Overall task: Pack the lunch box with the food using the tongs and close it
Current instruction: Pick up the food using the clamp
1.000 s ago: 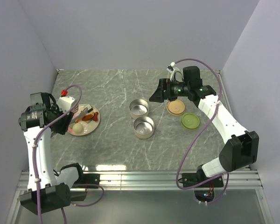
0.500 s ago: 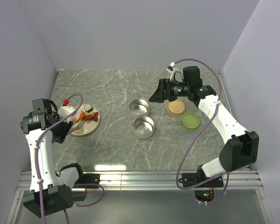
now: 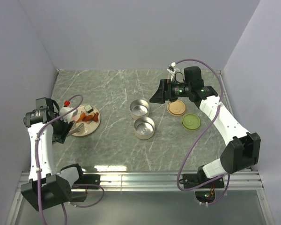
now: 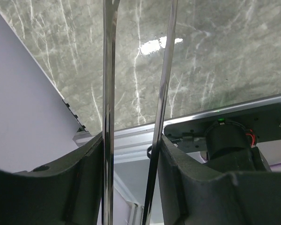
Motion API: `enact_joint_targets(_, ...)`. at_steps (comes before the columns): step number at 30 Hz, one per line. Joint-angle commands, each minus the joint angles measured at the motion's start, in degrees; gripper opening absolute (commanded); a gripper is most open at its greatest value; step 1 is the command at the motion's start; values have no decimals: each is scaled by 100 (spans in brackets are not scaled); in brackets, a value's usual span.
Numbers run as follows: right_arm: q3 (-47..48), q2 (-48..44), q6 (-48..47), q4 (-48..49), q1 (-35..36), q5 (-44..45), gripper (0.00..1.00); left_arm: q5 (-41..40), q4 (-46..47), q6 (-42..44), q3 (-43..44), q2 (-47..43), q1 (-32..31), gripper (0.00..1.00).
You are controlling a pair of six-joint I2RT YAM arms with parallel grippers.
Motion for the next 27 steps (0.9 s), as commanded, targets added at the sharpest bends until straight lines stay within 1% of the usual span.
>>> enact_joint_targets(1, -9, -282, 39, 167, -44, -163, 100, -126, 264, -44, 63, 85, 28, 49)
enact_joint_targets(4, 17, -265, 48, 150, -27, -163, 100, -126, 352, -26, 63, 121, 28, 49)
enact_joint_targets(5, 17, -256, 48, 150, -36, -155, 100, -282, 361, -26, 63, 129, 20, 49)
enact_joint_targets(7, 17, -247, 57, 158, -36, -163, 100, -301, 387, -26, 45, 164, 28, 49)
enact_joint_targets(22, 8, -194, 74, 141, -36, -119, 100, -20, 528, -88, 142, 648, 28, 50)
enact_joint_targets(27, 8, -151, 66, 132, -44, -110, 100, 76, 642, -202, 168, 788, 28, 52)
